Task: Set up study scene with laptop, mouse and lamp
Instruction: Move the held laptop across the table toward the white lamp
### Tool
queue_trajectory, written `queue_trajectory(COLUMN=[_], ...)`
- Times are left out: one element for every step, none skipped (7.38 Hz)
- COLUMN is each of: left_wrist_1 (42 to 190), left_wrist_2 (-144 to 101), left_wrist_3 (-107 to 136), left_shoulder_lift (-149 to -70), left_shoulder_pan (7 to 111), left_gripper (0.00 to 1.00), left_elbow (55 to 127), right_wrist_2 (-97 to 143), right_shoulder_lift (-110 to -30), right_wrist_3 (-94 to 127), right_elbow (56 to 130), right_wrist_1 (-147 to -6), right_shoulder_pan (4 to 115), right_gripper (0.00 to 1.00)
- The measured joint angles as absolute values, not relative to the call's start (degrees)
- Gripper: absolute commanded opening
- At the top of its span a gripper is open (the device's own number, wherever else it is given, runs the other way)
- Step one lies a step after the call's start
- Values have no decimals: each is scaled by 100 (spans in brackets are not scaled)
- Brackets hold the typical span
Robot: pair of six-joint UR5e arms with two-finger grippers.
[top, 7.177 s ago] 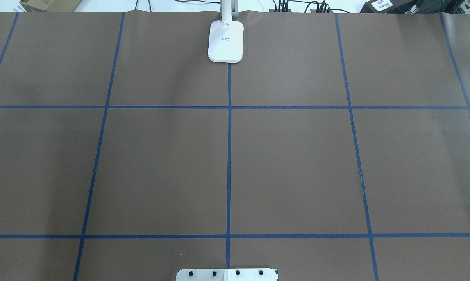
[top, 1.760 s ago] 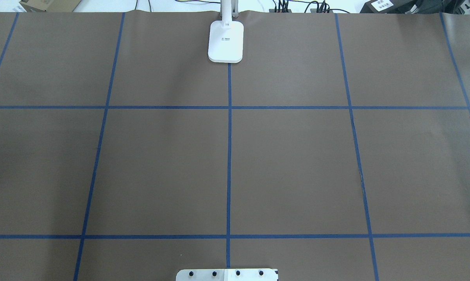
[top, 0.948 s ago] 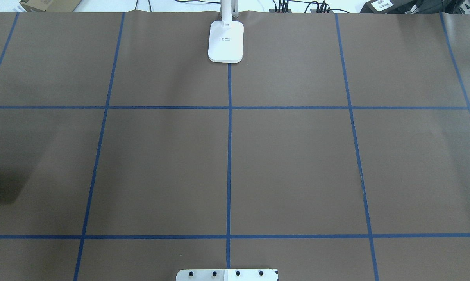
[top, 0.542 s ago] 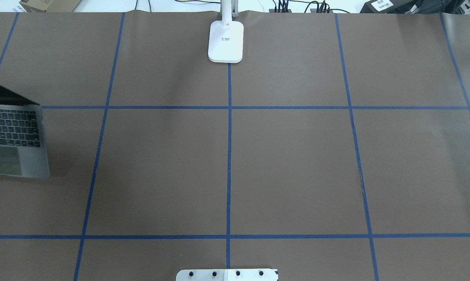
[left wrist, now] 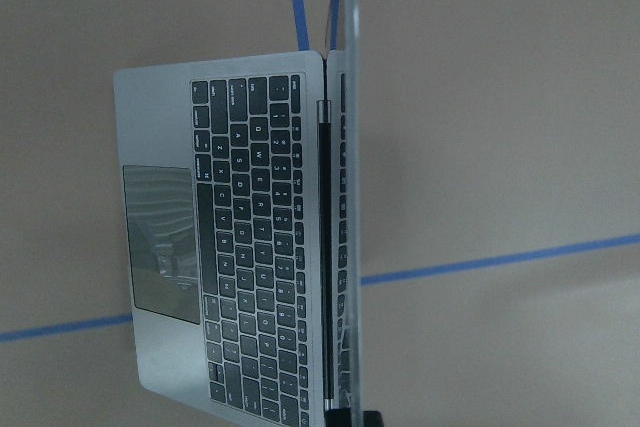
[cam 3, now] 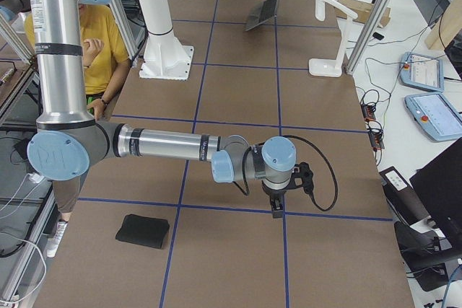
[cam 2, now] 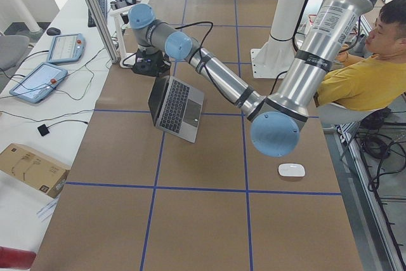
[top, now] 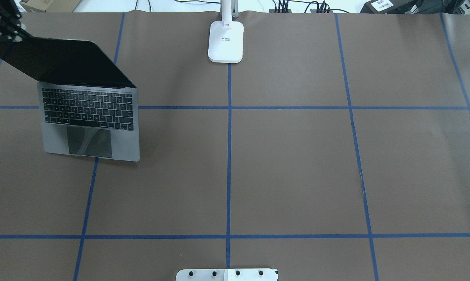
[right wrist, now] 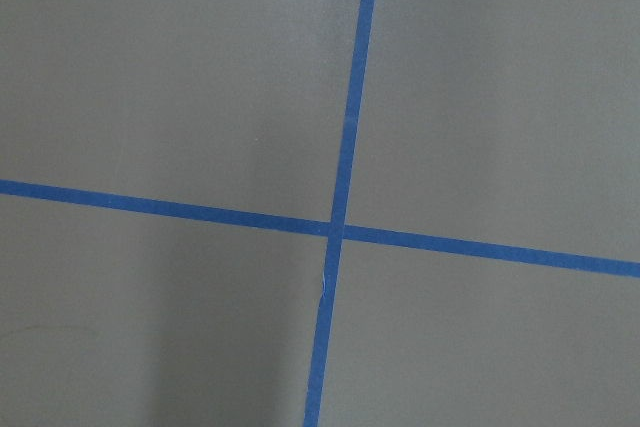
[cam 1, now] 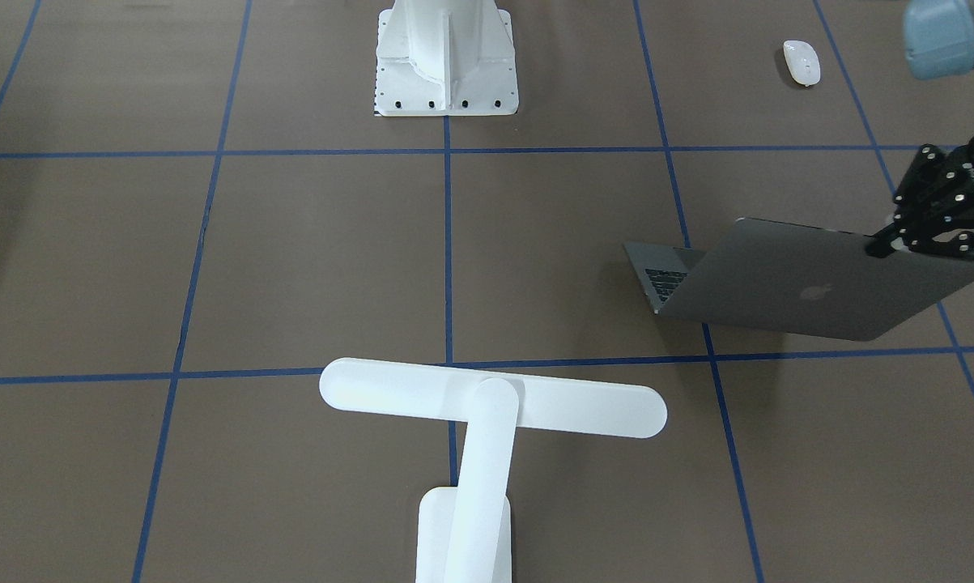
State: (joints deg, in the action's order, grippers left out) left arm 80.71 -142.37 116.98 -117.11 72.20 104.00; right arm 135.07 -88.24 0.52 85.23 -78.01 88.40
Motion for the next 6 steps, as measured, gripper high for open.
queue_trajectory(left_wrist_1=[8081,8091,8100,8206,8578,9079], left_wrist_2=[-14059,-13924,-13787,-13633,-13473,-13286], left_wrist_3=[12041,12300,12465,12609,12888,13286], left_shoulder_lift=[-12085,-12484,-12807,-13055,-13211,-13382], left_shoulder_pan=[6910,6651,6421,6178,5979,5801], left_gripper=[0,0,0,0,0,0], left_elbow=[10245,9991,9787,9625,9418,9105], right_wrist_2=[13507,13504,13495,13488,13484,13481], right_shoulder_lift=[-8825,-8824,-8825,-8823,-8816,-8812], right_wrist_3=[53,53,53,53,53,53], right_elbow=[8515,8504,8487,8456,8428,8411], right_wrist_1=[-7806,-7812,-7818,-7821,-7822,-7822], right_shoulder_pan=[8826,8813,8793,8762,8739,8727], right_gripper=[99,99,99,99,99,99])
